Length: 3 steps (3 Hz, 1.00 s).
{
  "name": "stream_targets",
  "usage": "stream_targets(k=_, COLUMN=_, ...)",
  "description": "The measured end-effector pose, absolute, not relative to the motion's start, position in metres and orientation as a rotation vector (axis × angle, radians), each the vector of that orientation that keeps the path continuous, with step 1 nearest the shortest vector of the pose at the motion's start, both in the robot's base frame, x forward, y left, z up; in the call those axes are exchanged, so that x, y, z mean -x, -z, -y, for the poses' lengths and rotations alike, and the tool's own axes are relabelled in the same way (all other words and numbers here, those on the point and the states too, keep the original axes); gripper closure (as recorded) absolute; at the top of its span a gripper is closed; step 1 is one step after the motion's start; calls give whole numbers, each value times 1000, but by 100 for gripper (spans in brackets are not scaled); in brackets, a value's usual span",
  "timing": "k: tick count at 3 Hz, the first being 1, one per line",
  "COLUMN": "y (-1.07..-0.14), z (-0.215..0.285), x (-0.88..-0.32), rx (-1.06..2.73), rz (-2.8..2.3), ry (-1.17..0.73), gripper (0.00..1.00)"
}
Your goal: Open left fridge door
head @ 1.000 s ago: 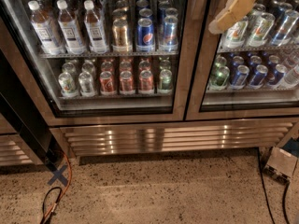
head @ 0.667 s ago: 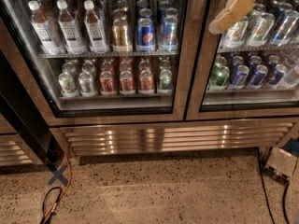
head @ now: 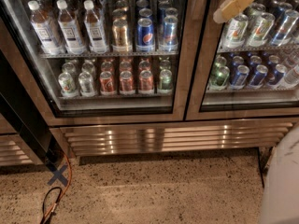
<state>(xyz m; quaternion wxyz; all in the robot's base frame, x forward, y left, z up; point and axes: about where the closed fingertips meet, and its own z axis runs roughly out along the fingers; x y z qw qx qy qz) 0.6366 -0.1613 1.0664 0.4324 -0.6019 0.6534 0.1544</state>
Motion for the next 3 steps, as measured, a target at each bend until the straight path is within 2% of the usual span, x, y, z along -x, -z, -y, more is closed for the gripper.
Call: stream_targets(k=3, y=-1086, z=149, x=-646, rx=1580, rz=-1598, ry=-270, gripper=0)
